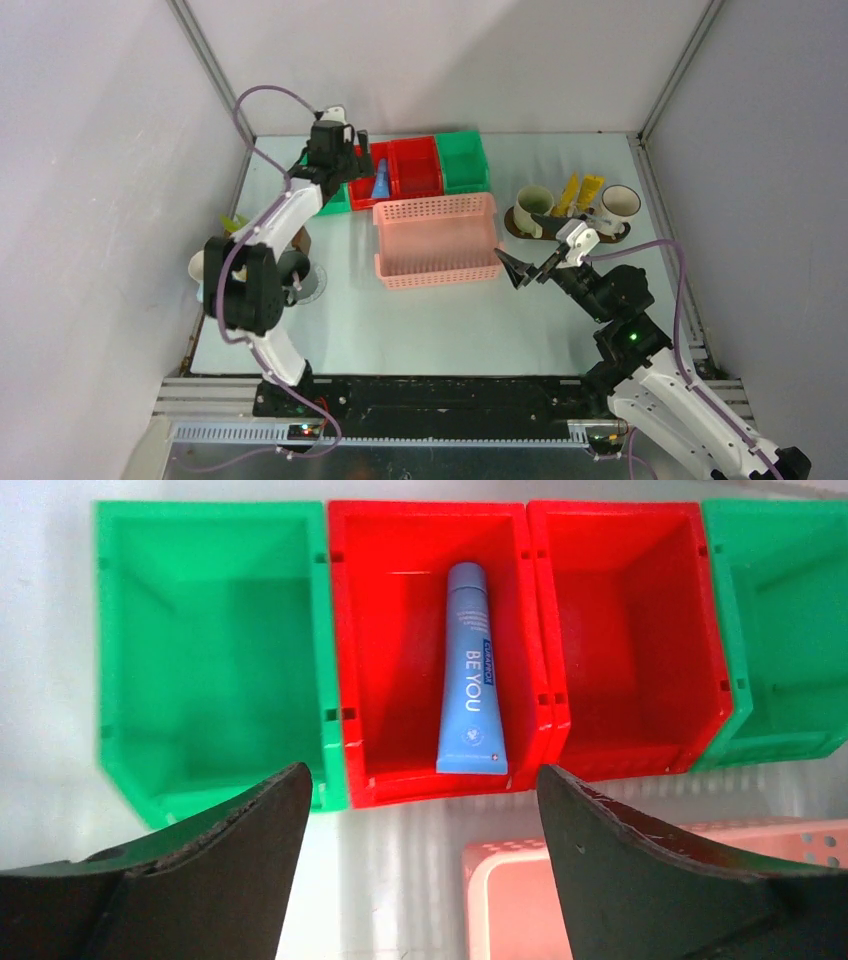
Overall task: Prepare toiletry sets of a toothbrush and toothpaste on the tray
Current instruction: Pick up the toothpaste from the storage box.
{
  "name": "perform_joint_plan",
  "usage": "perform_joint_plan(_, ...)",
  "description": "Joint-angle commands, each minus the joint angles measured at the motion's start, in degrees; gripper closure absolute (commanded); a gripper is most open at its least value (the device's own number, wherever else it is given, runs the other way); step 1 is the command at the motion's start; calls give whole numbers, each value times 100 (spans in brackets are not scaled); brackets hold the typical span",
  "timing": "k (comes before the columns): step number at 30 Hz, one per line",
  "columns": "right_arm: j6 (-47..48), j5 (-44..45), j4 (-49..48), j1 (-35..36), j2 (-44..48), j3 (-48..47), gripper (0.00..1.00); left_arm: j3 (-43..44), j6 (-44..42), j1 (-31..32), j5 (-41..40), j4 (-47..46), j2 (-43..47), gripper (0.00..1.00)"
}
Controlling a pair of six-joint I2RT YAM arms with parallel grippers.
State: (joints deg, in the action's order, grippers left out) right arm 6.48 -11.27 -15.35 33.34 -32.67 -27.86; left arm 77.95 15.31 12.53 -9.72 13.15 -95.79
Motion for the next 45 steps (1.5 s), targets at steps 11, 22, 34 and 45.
perform_joint_plan(11,-113,343,516,-20,-30,-218,1,1522,527,37,778,231,-2044,38)
perform_joint_plan(22,-124,412,613,-8,-138,-351,1,2062,1031,-52,928,469,-2982,42)
perform_joint_plan(34,-168,403,568,-4,-190,-352,1,2270,1293,-87,1118,827,-3306,49)
perform_joint_plan(45,-159,258,412,5,-197,-352,1,2127,883,-137,849,881,-2339,78)
